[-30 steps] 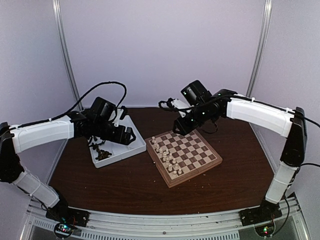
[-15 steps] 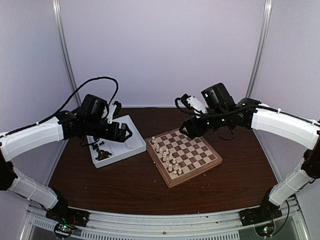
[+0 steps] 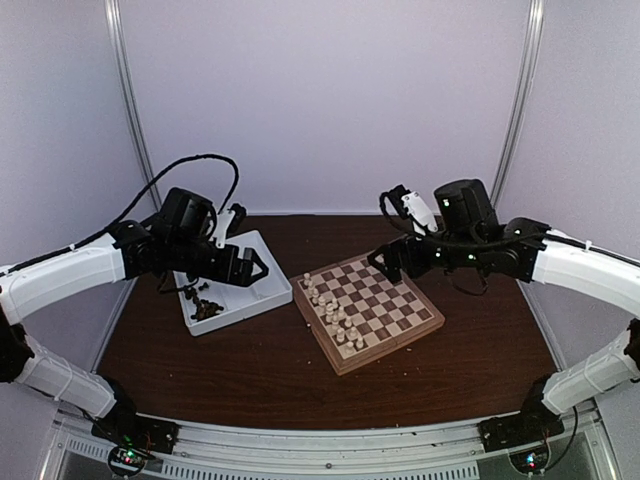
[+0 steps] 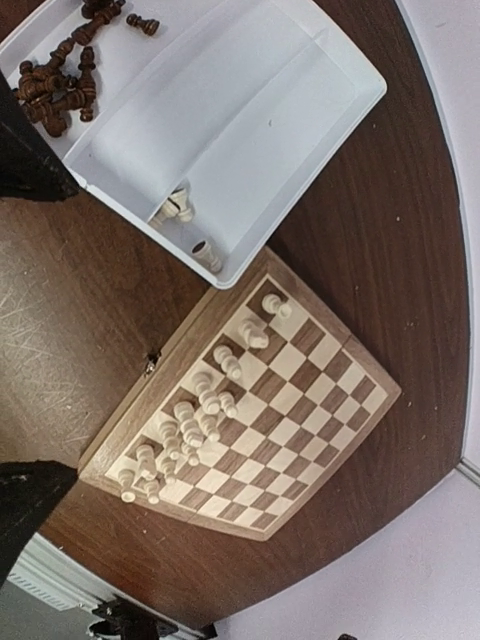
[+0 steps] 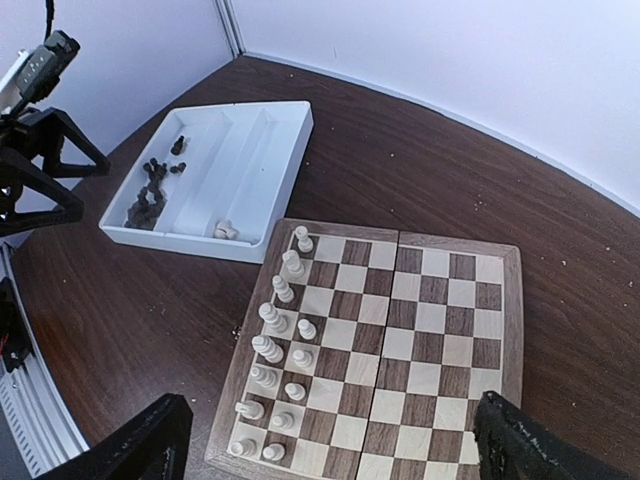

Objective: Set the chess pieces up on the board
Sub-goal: Adjust the storage box at the center of the board.

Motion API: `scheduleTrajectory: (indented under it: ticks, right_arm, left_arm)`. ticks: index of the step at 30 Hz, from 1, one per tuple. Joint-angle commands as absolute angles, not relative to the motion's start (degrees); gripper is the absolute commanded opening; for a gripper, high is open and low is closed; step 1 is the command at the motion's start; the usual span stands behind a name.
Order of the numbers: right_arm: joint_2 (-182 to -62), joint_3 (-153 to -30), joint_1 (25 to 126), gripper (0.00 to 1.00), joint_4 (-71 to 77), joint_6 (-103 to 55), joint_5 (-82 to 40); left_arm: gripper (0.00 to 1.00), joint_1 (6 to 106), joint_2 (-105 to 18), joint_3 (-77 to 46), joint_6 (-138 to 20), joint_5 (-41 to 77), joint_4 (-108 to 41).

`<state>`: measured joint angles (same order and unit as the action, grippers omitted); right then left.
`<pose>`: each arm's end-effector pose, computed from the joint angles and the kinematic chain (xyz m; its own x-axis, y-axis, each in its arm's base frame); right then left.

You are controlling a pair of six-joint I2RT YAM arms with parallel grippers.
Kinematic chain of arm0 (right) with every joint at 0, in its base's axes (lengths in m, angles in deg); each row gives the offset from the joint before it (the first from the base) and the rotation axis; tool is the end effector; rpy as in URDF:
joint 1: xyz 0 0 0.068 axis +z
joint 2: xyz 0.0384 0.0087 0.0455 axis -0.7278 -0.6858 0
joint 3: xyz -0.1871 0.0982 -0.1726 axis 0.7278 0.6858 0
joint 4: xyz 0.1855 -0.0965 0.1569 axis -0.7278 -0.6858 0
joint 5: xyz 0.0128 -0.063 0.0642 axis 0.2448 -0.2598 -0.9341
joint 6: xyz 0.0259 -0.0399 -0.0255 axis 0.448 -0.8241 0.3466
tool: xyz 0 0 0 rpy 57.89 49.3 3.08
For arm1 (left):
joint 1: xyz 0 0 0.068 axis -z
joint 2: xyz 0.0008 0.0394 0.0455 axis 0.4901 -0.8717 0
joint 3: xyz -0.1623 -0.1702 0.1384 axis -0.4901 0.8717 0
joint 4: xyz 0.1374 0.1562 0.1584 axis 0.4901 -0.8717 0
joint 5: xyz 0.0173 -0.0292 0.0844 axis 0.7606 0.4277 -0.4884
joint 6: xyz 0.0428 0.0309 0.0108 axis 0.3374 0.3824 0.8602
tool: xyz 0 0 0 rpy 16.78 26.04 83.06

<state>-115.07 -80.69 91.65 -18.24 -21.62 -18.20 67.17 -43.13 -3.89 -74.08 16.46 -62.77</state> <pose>0.2054 0.2089 0.3280 -0.4875 -0.2606 -0.8334 -0.6808 0.7110 0.1759 0.2225 -0.1781 0.2947 -0.7710 0.0318 -0.6360 0.3714 0.8338 -0.4086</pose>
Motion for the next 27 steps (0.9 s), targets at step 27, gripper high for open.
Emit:
scheduleTrajectory:
  ticks: [27]
  right_arm:
    - [-97.1, -71.8, 91.3, 1.0, -16.9, -17.8, -3.9]
  left_arm:
    - [0.98, 66.7, -30.4, -15.6, -95.5, 23.7, -55.0]
